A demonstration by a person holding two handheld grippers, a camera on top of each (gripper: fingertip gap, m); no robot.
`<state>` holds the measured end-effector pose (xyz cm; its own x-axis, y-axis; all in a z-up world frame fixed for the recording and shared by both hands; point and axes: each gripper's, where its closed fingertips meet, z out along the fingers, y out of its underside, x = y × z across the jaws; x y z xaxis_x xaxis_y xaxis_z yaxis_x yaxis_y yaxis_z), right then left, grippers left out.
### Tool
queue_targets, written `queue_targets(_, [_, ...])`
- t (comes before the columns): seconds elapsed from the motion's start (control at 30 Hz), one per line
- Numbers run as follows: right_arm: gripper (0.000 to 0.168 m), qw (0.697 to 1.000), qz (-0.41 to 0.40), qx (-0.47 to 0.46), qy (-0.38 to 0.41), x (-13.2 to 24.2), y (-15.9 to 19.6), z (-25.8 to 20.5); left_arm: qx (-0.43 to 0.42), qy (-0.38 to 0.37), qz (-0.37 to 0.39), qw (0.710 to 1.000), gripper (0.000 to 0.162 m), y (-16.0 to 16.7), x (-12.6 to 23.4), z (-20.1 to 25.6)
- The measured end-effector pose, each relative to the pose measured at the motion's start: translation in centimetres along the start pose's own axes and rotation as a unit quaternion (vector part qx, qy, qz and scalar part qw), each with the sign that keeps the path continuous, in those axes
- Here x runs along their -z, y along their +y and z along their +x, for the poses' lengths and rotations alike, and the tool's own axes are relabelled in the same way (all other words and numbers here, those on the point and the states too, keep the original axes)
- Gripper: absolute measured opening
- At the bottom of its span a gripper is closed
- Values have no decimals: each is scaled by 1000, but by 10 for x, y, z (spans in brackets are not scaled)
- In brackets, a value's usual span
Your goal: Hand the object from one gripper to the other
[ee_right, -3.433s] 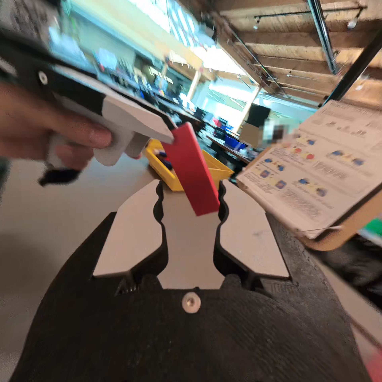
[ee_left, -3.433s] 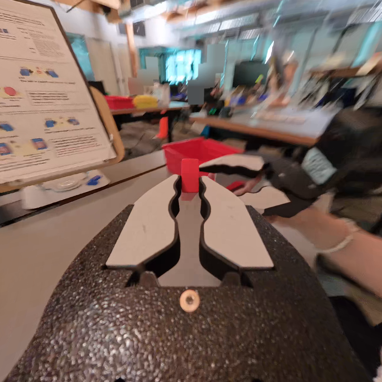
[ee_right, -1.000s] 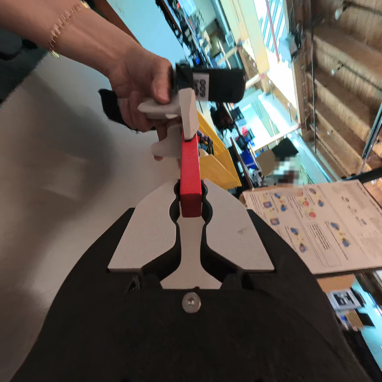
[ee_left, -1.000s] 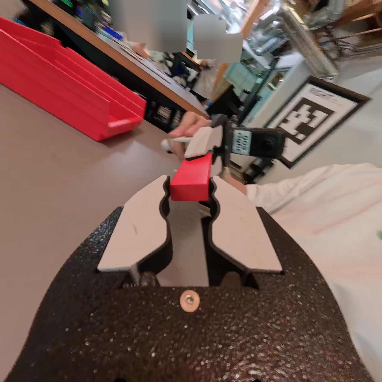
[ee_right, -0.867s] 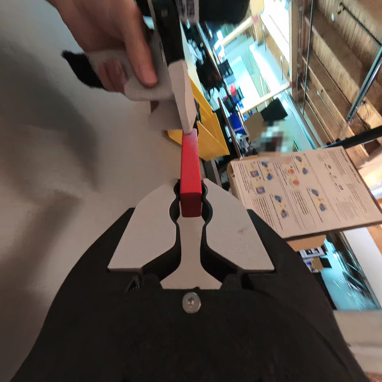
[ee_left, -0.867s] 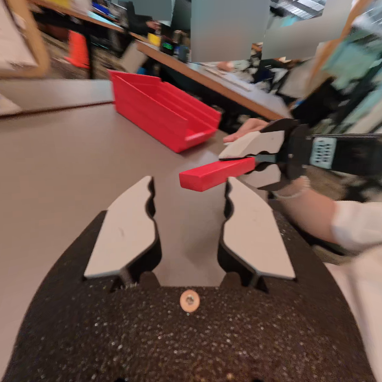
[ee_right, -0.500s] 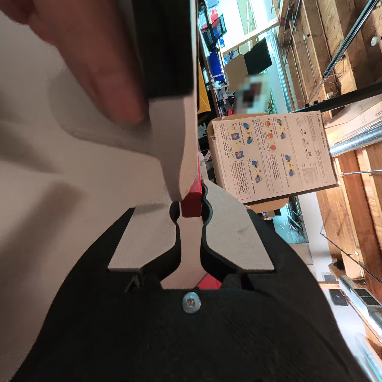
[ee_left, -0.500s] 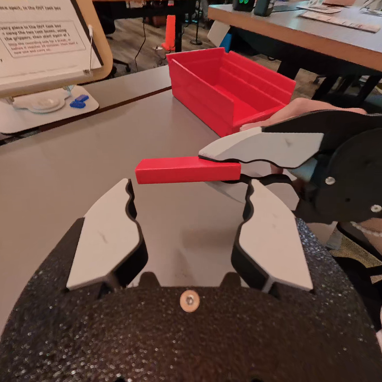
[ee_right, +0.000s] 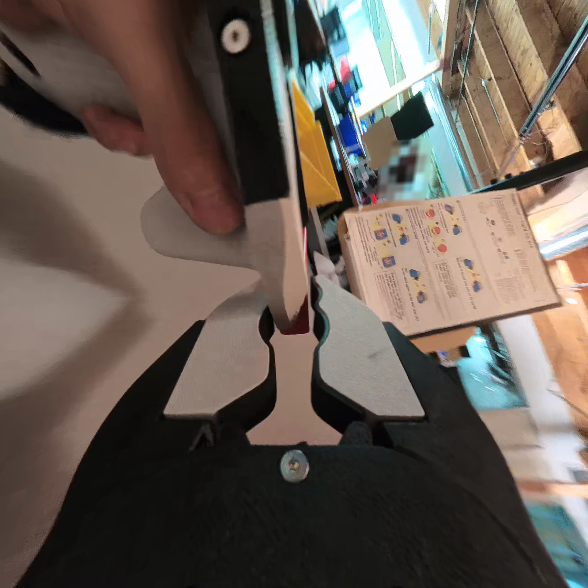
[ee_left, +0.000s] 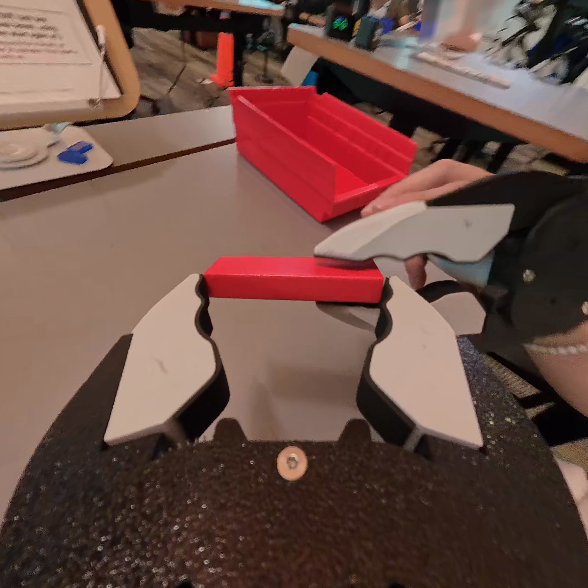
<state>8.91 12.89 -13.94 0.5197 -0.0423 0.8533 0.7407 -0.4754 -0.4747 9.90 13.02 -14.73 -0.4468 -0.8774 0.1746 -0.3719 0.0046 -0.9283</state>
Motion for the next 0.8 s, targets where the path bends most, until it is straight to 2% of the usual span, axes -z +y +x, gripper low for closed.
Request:
queue_targets(0.1, [53,983,89,-151,-52,16,-15,11,4,68,40,997,102,-14,11,4])
queue_targets(0.13, [62,966,112,-216,-85,22,-18,14,4,106,54,993,102,-18,17,9])
queue_targets(0.2, [81,910,173,-338,-165,38,-27,18,1,201,85,976,101,-26,31,23])
queue_targets(0.23, [81,870,208,-401,-197,46,-32,23,-6,249,103,963,101,-28,41,31])
queue_targets(0.3, [81,761,263,-535,-257,55,-41,35,-32,320,147,935,101,-32,58,44])
queue_targets(0.37, [75,643,265,-630,-346,57,-46,31,-60,344,178,920,101,-32,67,48])
queue_targets(0.4, [74,595,262,-655,-385,58,-51,26,-78,348,184,916,101,-30,68,50])
queue_targets(0.43, [71,556,260,-677,-406,55,-55,22,-102,346,189,913,101,-27,69,51])
queue_targets(0.5, [64,498,254,-704,-438,51,-64,15,-159,334,207,905,101,-22,68,55])
queue_targets(0.53, [62,481,249,-709,-451,49,-69,10,-187,330,215,900,101,-18,68,57])
queue_targets(0.63, [52,463,229,-723,-459,40,-73,-2,-245,310,221,892,101,-9,63,58])
queue_targets(0.7, [23,457,222,-737,-446,34,-68,-3,-260,298,223,891,101,-6,59,56])
queue_targets(0.8, [21,450,209,-753,-432,25,-61,-5,-262,278,214,899,101,-3,52,49])
